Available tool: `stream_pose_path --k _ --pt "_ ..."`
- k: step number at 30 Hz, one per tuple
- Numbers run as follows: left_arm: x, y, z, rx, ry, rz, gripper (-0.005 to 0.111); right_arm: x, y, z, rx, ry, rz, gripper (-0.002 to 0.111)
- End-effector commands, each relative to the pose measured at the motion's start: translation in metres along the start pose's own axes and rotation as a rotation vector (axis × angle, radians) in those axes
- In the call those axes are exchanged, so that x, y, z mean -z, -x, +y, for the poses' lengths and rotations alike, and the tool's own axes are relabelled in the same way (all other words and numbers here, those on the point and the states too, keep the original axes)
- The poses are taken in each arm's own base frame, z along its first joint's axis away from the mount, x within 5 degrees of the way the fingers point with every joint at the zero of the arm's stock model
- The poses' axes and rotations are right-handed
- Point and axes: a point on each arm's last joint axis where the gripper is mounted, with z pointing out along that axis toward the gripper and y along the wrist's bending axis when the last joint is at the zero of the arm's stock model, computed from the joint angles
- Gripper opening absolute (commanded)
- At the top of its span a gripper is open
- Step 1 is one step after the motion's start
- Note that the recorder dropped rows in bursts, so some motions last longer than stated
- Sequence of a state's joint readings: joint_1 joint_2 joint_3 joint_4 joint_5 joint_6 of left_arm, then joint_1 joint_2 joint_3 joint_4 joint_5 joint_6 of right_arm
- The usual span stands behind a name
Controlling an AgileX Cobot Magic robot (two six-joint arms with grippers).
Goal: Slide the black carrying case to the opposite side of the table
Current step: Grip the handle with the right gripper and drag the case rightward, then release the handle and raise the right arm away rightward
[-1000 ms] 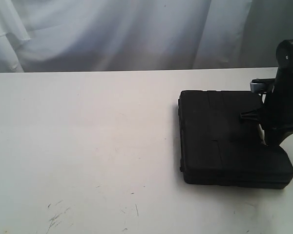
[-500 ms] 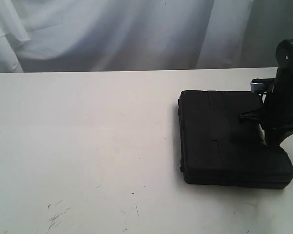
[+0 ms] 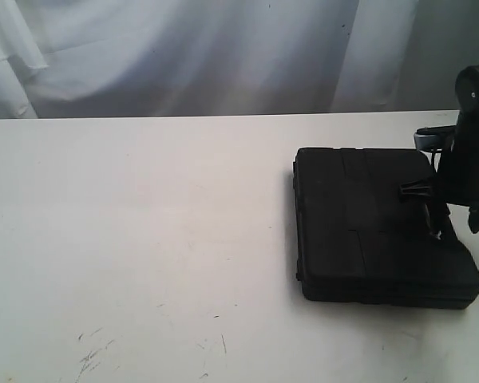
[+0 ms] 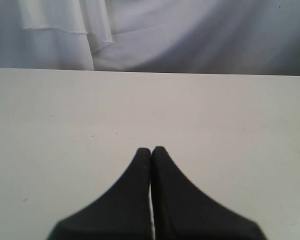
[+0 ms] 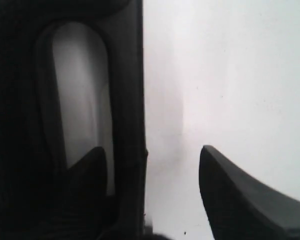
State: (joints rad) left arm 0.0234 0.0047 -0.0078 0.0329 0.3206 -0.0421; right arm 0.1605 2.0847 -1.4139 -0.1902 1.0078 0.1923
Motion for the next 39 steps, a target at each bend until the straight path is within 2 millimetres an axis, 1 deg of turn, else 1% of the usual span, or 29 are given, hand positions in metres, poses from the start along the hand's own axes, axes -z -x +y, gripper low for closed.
stream_pose_path --k 1,7,11,14,17,19,20,22,24,25,27,30,31,32,34,35,36,39 --pt "0.0 -0.002 0.0 0.006 -0.006 -0.004 0.0 0.003 0.003 -0.006 0.023 -0.002 -0.046 0.052" --pt "0.0 -0.002 0.0 0.006 -0.006 -0.004 0.0 0.005 0.008 -0.006 0.021 0.004 -0.087 0.052" --pt "0.0 -0.002 0.0 0.006 -0.006 -0.004 0.0 0.014 0.012 -0.007 0.012 0.01 -0.097 0.052" --pt "0.0 -0.002 0.0 0.006 -0.006 -0.004 0.0 0.031 0.014 -0.009 -0.004 0.02 -0.115 0.051" --pt "0.0 -0.002 0.0 0.006 -0.006 -0.004 0.0 0.054 0.012 -0.01 -0.037 0.063 -0.141 0.047" --pt "0.0 -0.002 0.0 0.006 -0.006 -0.004 0.0 0.07 0.007 -0.008 -0.065 0.113 -0.151 0.039" --pt "0.0 -0.002 0.0 0.006 -0.006 -0.004 0.0 0.079 0.004 -0.008 -0.076 0.133 -0.16 0.033" --pt "0.0 -0.002 0.0 0.006 -0.006 -0.004 0.0 0.097 -0.003 -0.008 -0.095 0.173 -0.181 0.016" --pt "0.0 -0.002 0.0 0.006 -0.006 -0.004 0.0 0.119 -0.01 -0.007 -0.074 0.209 -0.236 0.001" --pt "0.0 -0.002 0.0 0.006 -0.006 -0.004 0.0 0.13 -0.014 -0.005 -0.067 0.229 -0.265 0.0" --pt "0.0 -0.002 0.0 0.006 -0.006 -0.004 0.0 0.154 -0.024 0.001 -0.046 0.292 -0.337 0.0" --pt "0.0 -0.002 0.0 0.006 -0.006 -0.004 0.0 0.191 -0.046 0.007 -0.019 0.352 -0.473 0.0" --pt "0.0 -0.002 0.0 0.006 -0.006 -0.004 0.0 0.21 -0.065 0.009 0.0 0.368 -0.562 0.0" --pt "0.0 -0.002 0.0 0.006 -0.006 -0.004 0.0 0.217 -0.073 0.01 0.005 0.375 -0.602 0.0" --pt "0.0 -0.002 0.0 0.006 -0.006 -0.004 0.0 0.23 -0.096 0.012 0.02 0.394 -0.684 0.0" --pt "0.0 -0.002 0.0 0.006 -0.006 -0.004 0.0 0.232 -0.106 0.014 0.028 0.406 -0.704 0.0" --pt "0.0 -0.002 0.0 0.006 -0.006 -0.004 0.0 0.239 -0.12 0.013 0.033 0.422 -0.748 0.0" --pt "0.0 -0.002 0.0 0.006 -0.006 -0.004 0.0 0.245 -0.152 0.014 0.055 0.447 -0.82 0.0"
